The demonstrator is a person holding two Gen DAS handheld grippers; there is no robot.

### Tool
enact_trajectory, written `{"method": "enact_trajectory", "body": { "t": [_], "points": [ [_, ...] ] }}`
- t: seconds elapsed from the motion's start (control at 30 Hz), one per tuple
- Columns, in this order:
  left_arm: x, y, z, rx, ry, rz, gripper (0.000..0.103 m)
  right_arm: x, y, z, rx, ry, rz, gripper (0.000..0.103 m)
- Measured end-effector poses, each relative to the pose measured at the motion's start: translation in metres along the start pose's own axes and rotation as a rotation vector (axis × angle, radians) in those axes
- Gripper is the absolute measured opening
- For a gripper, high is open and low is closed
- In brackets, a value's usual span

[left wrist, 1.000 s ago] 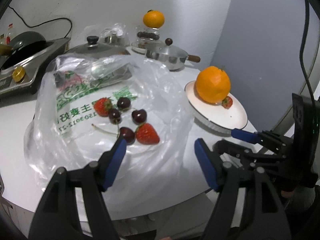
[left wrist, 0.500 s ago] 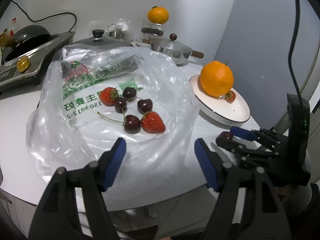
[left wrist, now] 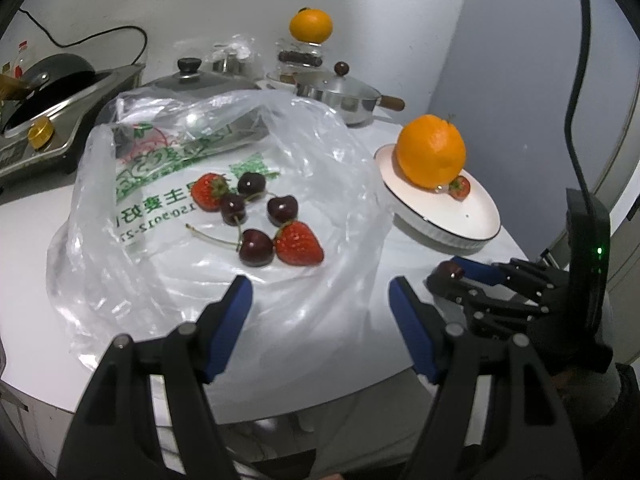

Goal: Organize fruits
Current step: 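Move the right gripper to a dark cherry and close on it, then carry the cherry by its stem with the right gripper onto the white plate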

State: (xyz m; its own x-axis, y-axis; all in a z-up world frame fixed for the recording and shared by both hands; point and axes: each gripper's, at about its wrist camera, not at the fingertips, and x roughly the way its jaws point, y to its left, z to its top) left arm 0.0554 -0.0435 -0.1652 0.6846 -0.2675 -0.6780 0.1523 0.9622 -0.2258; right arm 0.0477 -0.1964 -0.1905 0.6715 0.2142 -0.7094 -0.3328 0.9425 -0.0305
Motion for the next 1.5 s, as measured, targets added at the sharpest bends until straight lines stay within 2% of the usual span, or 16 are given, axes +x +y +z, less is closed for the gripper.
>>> {"method": "enact_trajectory", "body": {
  "t": [0.07, 0.77, 1.07, 1.5],
  "points": [
    [0.001, -0.001, 0.000, 0.001, 0.002, 0.001, 0.072, 0.000, 0.000, 0.000, -0.004, -0.002, 0.006, 0.031],
    [-0.004, -0.012, 0.007, 0.008, -0.017, 0.030, 0.072, -0.032, 0.006, 0.023, -0.049, -0.078, 0.096, 0.031],
    [-0.001, -0.023, 0.016, 0.018, -0.021, 0.040, 0.072, -0.039, -0.014, 0.035, -0.031, -0.114, 0.099, 0.031],
    [0.017, -0.035, 0.030, 0.026, -0.009, 0.051, 0.072, -0.032, -0.061, 0.046, 0.001, -0.123, 0.056, 0.031]
  ]
}}
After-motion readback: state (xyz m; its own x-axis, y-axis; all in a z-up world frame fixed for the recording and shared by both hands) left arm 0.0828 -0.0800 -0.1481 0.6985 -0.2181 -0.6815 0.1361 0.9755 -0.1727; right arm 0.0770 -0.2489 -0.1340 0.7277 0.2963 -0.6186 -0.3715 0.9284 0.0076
